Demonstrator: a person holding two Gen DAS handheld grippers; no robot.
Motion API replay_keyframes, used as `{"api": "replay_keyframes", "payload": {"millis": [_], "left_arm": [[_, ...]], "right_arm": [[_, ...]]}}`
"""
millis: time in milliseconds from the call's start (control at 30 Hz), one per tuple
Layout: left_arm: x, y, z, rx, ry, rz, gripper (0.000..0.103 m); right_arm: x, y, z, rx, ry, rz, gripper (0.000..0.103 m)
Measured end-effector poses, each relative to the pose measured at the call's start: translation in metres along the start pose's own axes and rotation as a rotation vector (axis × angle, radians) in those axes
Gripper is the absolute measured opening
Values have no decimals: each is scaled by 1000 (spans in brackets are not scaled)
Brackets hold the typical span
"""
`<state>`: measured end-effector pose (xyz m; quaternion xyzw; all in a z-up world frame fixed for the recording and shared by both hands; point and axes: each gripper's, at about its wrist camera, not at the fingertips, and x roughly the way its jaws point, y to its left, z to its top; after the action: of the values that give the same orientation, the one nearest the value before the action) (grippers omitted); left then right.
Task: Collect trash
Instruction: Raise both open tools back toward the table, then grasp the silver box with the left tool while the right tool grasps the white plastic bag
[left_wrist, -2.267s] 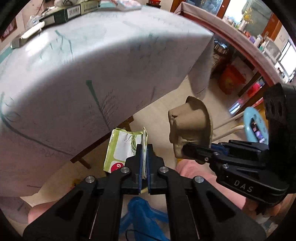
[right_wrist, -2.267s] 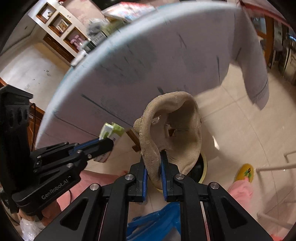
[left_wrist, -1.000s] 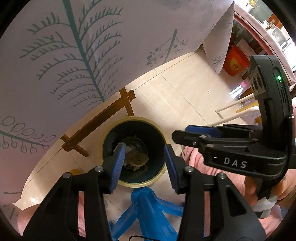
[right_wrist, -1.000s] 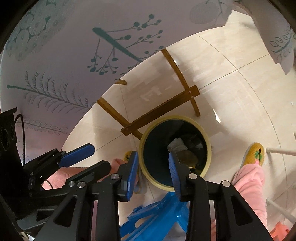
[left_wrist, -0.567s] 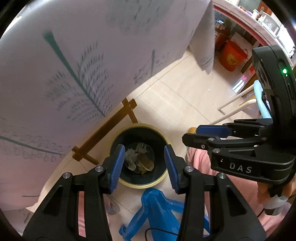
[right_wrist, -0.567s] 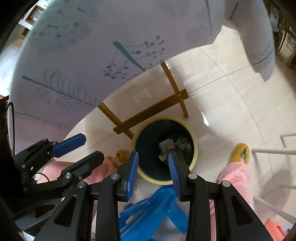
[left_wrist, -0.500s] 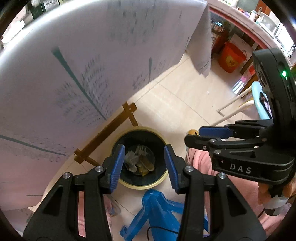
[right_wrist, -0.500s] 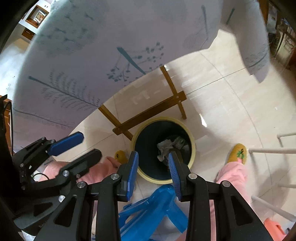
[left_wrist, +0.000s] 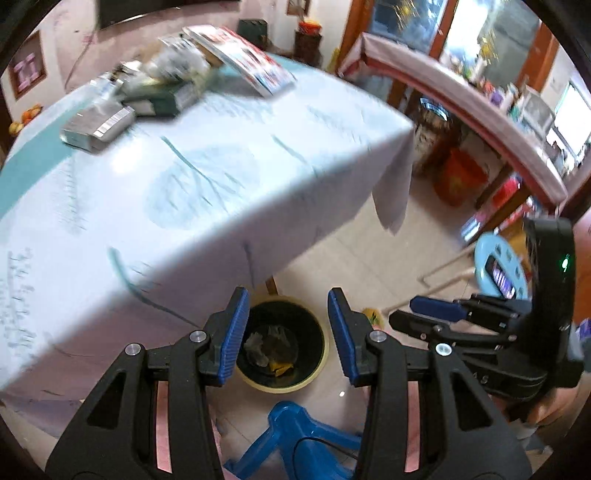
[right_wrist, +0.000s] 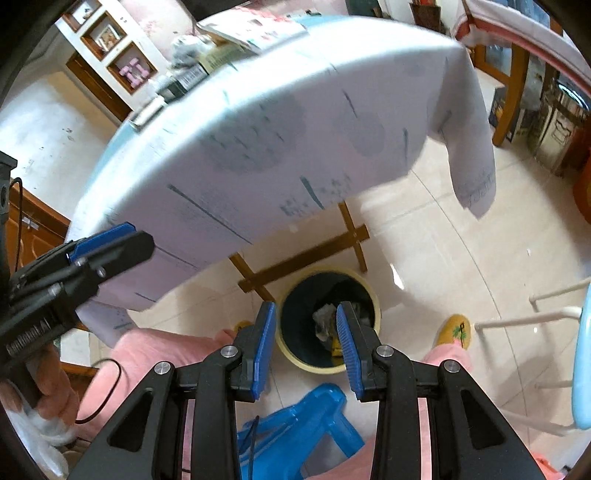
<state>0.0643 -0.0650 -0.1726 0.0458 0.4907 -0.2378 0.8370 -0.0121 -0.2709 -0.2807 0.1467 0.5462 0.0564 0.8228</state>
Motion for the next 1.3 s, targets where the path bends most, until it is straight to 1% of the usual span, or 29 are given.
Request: {"api": "replay_keyframes", "payload": {"millis": [167, 267, 300, 400, 533, 600, 667, 700, 800, 967, 1100, 1167, 1233, 1300], "left_arm": [[-45, 27, 24, -40, -64, 54, 42], [-67, 46, 42, -83, -92, 86, 56], [-70, 53, 46, -95, -98, 92, 59], [-82, 72, 64, -135, -109, 102, 61], [-95, 102, 90, -176, -109, 122, 64], [-95, 114, 102, -191, -95, 129, 65], [-93, 134, 116, -234, -69, 144, 65], [-90, 144, 123, -259, -53, 142, 65], [-82, 169, 140, -321, -28, 131, 64], [-68, 193, 164, -330, -42, 159, 65], [-51, 211, 184, -347, -18, 172, 65], [-39, 221, 192, -372, -6, 202, 65], [-25, 232, 199, -402, 10, 201, 65], [-10, 243, 205, -445, 36, 185, 65]], "right_arm": [[-24, 30, 24, -45, -47, 31, 35], [-34, 51, 43, -87, -70, 49, 35], [-36, 59, 50, -103, -76, 55, 35], [-46, 78, 76, -148, -92, 77, 36], [-47, 109, 119, -213, -107, 102, 38], [-48, 121, 143, -253, -132, 88, 50], [-47, 136, 170, -280, -168, 74, 56], [-48, 140, 181, -288, -181, 76, 57], [-47, 155, 219, -308, -217, 82, 57], [-23, 175, 274, -323, -233, 70, 57], [5, 188, 307, -338, -220, 61, 57], [23, 196, 321, -350, -212, 43, 57], [40, 199, 330, -359, -201, 28, 57], [55, 200, 338, -363, -191, 2, 57]]}}
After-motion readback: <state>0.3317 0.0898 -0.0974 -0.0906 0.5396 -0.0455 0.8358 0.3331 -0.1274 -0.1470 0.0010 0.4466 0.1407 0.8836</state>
